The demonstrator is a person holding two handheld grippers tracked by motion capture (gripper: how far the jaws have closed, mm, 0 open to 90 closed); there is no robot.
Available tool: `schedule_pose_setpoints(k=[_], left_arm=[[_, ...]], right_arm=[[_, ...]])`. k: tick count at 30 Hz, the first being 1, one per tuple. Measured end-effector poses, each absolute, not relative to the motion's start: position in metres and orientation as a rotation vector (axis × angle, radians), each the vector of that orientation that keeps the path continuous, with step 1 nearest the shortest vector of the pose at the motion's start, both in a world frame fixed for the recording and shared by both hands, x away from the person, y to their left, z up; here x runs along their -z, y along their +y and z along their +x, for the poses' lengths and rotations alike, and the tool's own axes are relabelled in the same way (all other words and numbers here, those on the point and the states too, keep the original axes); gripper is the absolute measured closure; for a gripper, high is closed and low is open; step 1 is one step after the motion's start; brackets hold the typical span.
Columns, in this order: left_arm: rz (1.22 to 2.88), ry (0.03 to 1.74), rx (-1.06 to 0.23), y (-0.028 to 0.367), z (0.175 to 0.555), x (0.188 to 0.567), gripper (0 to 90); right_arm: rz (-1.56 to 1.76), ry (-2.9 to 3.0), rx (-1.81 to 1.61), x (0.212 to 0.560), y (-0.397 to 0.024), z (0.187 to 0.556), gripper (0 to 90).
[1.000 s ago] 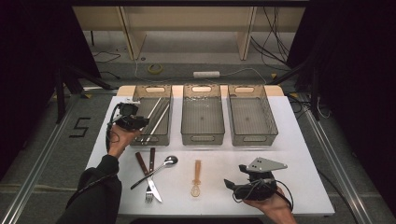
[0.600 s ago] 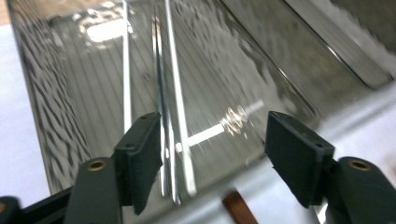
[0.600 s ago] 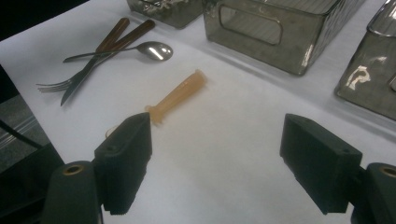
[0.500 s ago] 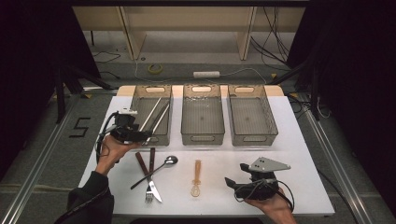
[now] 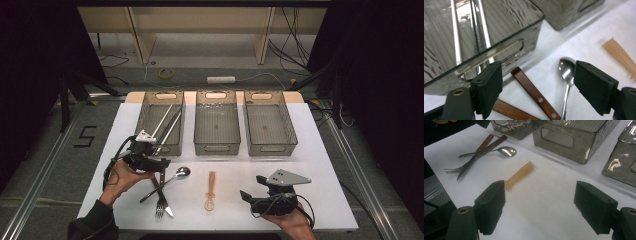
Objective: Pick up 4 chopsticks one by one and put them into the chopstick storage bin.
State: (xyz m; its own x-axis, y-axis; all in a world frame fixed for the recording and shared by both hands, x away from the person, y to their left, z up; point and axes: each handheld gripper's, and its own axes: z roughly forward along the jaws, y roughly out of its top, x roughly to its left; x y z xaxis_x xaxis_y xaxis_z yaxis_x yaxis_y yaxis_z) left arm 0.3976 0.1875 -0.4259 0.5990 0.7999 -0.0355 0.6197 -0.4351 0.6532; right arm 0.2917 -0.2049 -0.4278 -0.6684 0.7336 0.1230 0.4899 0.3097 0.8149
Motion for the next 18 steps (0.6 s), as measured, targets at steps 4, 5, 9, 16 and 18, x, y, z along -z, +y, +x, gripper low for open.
schedule_pose_setpoints(k=[4,5,9,16,18], left_arm=[[2.201,1.096,-0.353,0.183,0.392,0.428,20.5],[2.206,1.092,-0.355,0.181,0.39,0.428,20.5],[2.225,1.073,-0.346,0.177,0.386,0.43,20.4],[2.283,1.044,-0.332,0.171,0.38,0.436,20.4],[2.29,1.04,-0.324,0.168,0.38,0.436,20.1]], right_arm=[[1.112,2.302,-1.304,0.428,-0.205,0.292,26.1],[1.114,2.295,-1.313,0.428,-0.205,0.291,26.1],[1.111,2.292,-1.32,0.427,-0.205,0.29,26.1],[1.106,2.294,-1.324,0.427,-0.205,0.291,26.1],[1.105,2.291,-1.322,0.427,-0.205,0.291,26.1]])
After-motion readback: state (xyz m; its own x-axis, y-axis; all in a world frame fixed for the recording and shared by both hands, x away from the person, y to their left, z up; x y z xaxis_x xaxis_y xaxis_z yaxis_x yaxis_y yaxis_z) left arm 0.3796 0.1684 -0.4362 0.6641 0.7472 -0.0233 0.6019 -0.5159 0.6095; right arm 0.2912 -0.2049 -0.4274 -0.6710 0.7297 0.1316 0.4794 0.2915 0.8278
